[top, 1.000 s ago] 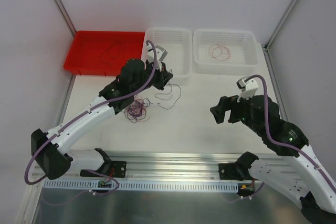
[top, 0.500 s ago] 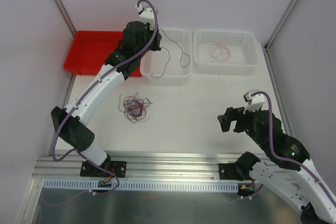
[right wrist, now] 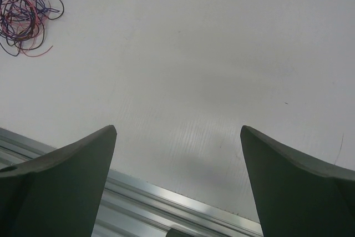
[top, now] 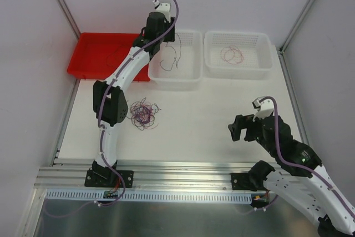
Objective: Untangle the cables
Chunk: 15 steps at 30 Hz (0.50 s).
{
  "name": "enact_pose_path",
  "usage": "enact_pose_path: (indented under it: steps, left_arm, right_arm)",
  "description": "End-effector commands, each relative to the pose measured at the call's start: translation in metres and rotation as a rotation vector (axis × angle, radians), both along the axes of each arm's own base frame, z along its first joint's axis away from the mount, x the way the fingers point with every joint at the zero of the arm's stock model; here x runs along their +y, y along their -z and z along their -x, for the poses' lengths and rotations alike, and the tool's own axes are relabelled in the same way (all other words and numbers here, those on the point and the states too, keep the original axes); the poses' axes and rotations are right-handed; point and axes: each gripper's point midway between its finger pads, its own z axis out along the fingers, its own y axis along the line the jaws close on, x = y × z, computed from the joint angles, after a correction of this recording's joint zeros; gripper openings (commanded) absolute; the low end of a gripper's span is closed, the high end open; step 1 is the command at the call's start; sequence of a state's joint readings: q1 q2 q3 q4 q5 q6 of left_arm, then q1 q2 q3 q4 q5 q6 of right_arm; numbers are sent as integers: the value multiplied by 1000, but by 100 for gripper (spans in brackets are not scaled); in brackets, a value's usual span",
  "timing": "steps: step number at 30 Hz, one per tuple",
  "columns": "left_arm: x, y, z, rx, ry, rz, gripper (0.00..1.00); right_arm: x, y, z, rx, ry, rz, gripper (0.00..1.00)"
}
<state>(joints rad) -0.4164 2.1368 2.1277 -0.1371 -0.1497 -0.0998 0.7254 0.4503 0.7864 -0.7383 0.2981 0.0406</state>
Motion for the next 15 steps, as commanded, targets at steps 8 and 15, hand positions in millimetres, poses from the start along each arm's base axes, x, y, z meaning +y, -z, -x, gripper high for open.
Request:
enact_pose_path:
  steps: [8,15]
  left_arm:
    - [21,-16,46,27,12,45,99]
    - [50,-14,134,112,-5,125,99]
  right_arm:
    - [27,8,-3,42,-92,-34,100]
    - [49,18,-1,114,-152,-71,100]
